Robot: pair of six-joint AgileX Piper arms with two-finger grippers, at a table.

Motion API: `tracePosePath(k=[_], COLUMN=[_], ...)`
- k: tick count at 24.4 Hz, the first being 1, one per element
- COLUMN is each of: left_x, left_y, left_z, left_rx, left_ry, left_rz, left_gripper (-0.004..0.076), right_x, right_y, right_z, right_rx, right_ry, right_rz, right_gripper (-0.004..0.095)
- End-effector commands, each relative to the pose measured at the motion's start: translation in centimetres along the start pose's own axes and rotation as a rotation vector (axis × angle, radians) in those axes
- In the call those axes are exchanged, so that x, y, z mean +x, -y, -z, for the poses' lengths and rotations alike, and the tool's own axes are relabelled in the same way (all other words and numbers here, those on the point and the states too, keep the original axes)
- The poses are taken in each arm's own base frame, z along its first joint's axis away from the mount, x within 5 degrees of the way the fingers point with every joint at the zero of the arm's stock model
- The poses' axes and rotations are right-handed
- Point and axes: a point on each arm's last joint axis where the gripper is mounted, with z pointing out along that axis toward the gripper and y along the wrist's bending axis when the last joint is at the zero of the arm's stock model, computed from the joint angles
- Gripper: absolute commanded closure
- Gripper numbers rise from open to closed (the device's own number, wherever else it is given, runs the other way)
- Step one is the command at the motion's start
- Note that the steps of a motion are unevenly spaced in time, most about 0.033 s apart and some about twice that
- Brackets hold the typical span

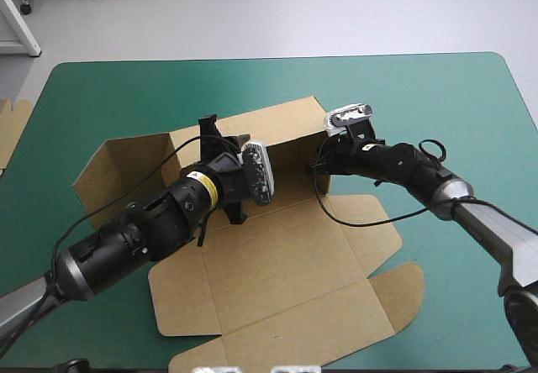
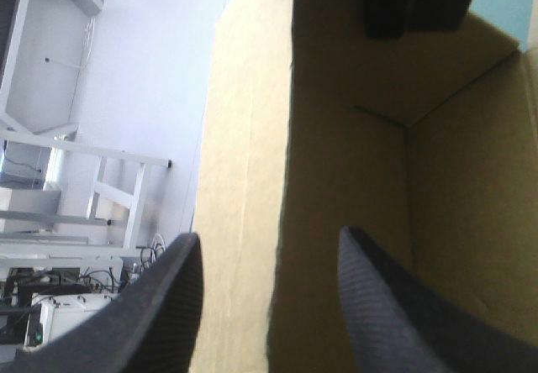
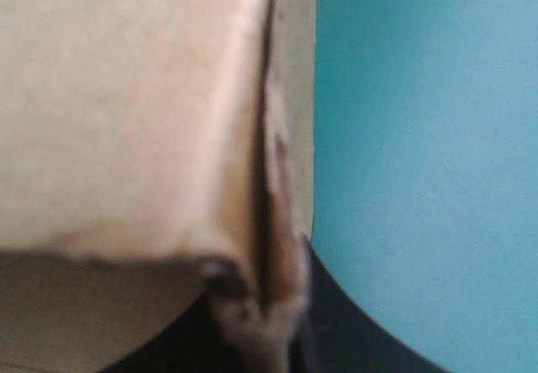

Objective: Fold the box

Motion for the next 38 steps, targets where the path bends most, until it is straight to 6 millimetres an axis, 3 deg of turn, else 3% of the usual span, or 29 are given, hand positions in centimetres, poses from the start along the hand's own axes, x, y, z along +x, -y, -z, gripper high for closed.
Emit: tracePosePath(k=[1, 15, 23, 26, 29, 33, 38], left_x=[-1.7, -3.3, -4.9, -5.0, -3.1, 1.3, 6.9], left_y=[-1.2, -4.6, -5.7, -6.9, -9.6, -13.6, -15.8], left_z=[2.0, 5.4, 7.3, 8.0, 8.4, 9.3, 10.3], left_rx=[-0.048, -0.039, 0.088, 0.112, 0.066, -0.039, -0.144], left_ry=[0.094, 0.133, 0.23, 0.234, 0.189, 0.112, -0.033], left_rz=[0.013, 0.214, 0.41, 0.494, 0.59, 0.75, 0.91], left_gripper=[0.036, 0.036, 0.036, 0.0362, 0.0383, 0.0386, 0.0386], right_x=[-2.0, -3.9, -4.0, -4.0, -3.9, -3.8, -3.7], right_y=[-0.5, 0.5, 1.1, 1.1, 1.1, 1.0, 1.1], right_z=[1.6, 2.4, 2.5, 2.5, 2.5, 2.5, 2.5], right_rx=[-0.003, 0.037, 0.049, 0.048, 0.041, 0.038, 0.043], right_ry=[0.089, 0.079, 0.069, 0.067, 0.055, 0.048, 0.035], right_rz=[-0.033, 0.015, 0.017, 0.011, 0.012, 0.006, 0.007], right_gripper=[0.0923, 0.0923, 0.0925, 0.0925, 0.0925, 0.0925, 0.0925])
